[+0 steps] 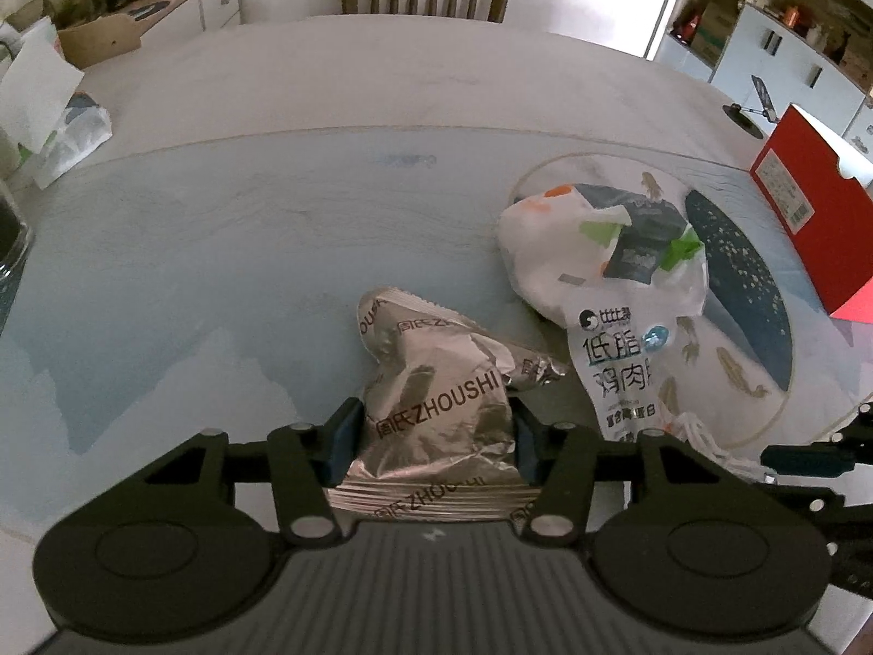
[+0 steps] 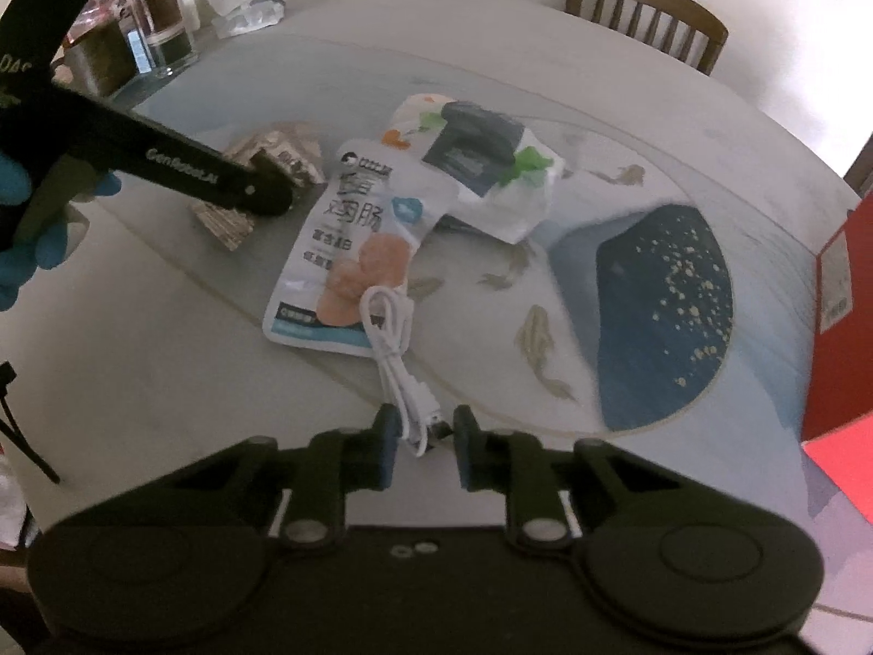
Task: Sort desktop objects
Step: 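Lift the silver bag with the left gripper while the right gripper grasps the white cable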
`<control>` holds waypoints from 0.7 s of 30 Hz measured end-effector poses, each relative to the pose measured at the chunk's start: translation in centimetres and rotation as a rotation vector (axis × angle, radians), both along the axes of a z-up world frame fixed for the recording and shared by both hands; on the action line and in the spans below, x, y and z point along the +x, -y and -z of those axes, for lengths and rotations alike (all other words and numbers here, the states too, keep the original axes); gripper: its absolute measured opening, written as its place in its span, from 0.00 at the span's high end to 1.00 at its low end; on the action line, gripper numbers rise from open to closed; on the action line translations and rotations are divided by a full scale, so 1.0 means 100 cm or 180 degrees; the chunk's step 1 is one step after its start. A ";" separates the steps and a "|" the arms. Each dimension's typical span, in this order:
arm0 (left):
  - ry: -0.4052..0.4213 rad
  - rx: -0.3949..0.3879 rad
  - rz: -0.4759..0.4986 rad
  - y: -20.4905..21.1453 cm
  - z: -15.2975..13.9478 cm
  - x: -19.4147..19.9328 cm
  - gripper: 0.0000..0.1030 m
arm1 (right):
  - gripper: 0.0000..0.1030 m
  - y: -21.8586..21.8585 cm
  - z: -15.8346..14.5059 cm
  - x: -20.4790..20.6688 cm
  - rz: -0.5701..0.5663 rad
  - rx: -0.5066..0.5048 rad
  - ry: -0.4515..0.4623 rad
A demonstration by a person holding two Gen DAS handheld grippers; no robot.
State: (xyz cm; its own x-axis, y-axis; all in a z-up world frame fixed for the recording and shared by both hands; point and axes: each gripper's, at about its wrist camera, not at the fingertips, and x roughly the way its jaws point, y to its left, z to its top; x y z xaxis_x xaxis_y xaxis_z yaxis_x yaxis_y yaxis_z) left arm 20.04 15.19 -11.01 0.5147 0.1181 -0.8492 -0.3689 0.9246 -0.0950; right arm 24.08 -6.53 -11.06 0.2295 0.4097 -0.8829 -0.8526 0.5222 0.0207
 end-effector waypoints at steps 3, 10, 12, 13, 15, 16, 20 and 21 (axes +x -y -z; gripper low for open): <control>-0.0009 -0.0031 -0.0033 -0.002 -0.001 -0.003 0.47 | 0.81 0.005 -0.006 0.000 0.0032 0.0076 -0.0026; -0.0032 -0.0053 -0.0049 0.000 -0.007 -0.011 0.47 | 0.82 0.009 -0.014 0.000 0.0046 0.0126 -0.0012; -0.0017 -0.0053 -0.0040 0.002 -0.011 -0.013 0.47 | 0.82 0.010 -0.017 0.000 0.0054 0.0151 -0.0015; -0.0012 -0.0052 -0.0034 0.003 -0.012 -0.014 0.47 | 0.82 0.011 -0.018 0.000 0.0059 0.0160 -0.0013; 0.0005 -0.0044 -0.0012 0.005 -0.015 -0.017 0.47 | 0.82 0.013 -0.022 -0.001 0.0077 0.0187 -0.0019; 0.0008 -0.0037 0.0007 0.007 -0.016 -0.017 0.47 | 0.82 0.014 -0.024 -0.001 0.0084 0.0198 -0.0015; -0.0003 -0.0026 0.0070 0.012 -0.020 -0.021 0.47 | 0.82 0.018 -0.031 -0.002 0.0111 0.0239 0.0013; -0.0002 -0.0046 0.0081 0.013 -0.021 -0.023 0.47 | 0.82 0.019 -0.033 -0.002 0.0116 0.0247 0.0023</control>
State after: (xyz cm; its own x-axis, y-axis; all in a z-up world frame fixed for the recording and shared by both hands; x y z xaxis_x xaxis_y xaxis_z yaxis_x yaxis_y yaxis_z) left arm 17.75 13.87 -8.87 0.5168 0.0926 -0.8511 -0.3453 0.9322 -0.1082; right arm 23.90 -8.43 -7.71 0.2518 0.4682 -0.8470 -0.8333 0.5500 0.0563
